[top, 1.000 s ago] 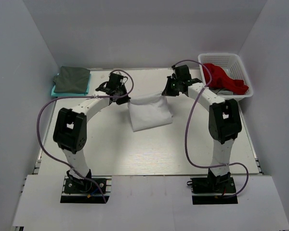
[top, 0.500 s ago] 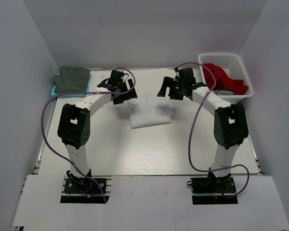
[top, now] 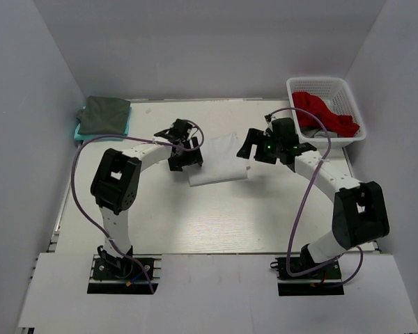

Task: Fold and stack the t-shirts
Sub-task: Fold the long partially folded tshirt into a neat square, then put the neatly folded tshirt into the corner of the board with the left arm

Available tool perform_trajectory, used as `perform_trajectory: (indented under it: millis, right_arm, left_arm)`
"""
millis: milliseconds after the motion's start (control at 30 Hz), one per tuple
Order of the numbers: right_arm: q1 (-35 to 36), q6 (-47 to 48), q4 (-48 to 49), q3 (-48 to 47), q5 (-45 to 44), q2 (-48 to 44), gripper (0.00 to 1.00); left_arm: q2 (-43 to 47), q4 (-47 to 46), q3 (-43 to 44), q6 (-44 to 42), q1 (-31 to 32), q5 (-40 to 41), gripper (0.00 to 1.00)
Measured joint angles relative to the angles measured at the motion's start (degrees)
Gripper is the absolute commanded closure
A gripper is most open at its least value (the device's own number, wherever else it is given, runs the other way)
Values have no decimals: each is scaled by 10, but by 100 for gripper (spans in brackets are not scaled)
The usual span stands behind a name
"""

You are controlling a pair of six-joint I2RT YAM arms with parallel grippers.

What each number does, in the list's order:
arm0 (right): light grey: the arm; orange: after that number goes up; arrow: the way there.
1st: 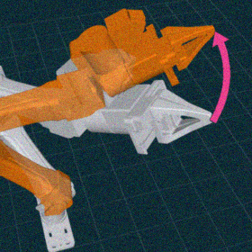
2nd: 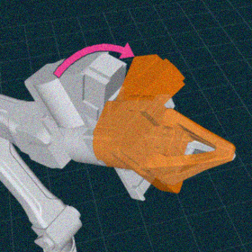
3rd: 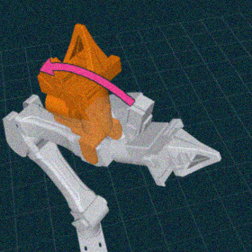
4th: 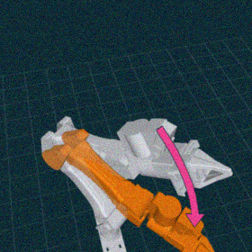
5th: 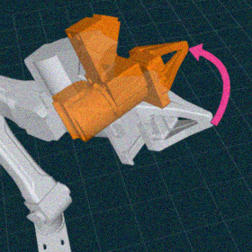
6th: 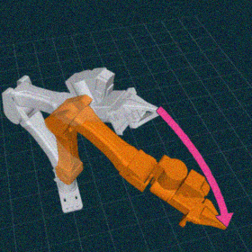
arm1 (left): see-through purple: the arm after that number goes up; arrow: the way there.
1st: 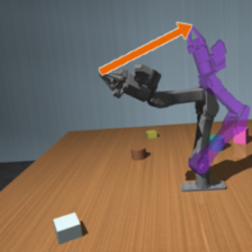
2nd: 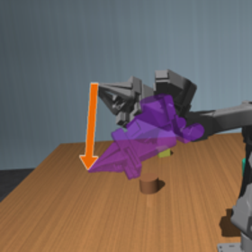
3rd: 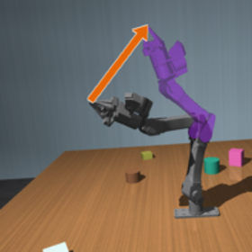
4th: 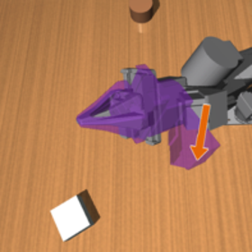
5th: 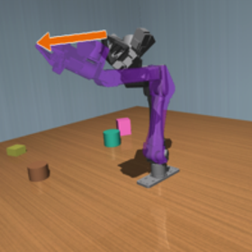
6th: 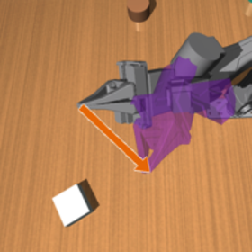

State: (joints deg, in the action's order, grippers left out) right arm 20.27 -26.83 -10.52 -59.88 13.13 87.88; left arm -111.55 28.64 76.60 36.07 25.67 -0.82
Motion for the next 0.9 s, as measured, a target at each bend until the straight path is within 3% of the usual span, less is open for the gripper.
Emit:
perform_trajectory:
  millis: [233, 333, 367, 567, 633, 667, 900]
  right_arm:
    - [0, -1, 0, 25, -31, -65, 10]
    - [0, -1, -1, 41, -42, -93, 10]
    - [0, 0, -2, 45, -45, -101, 10]
    - [0, 2, -8, 56, -69, -129, 10]
    - [0, 3, -11, 57, -74, -133, 10]
    - [0, 3, -12, 57, -76, -134, 10]
    - [0, 10, -15, 63, -86, -134, 10]
  left_arm:
    - [-61, 53, 78, 30, 45, 108, 18]
    - [-82, 71, 108, 37, 49, 135, 34]
    - [-87, 74, 114, 39, 49, 142, 43]
    - [-107, 67, 138, 46, 48, 150, 73]
    - [-120, 72, 160, 42, 49, 154, 95]
    - [-128, 75, 174, 39, 49, 162, 100]
    - [-164, 106, 236, -54, 40, 282, 100]
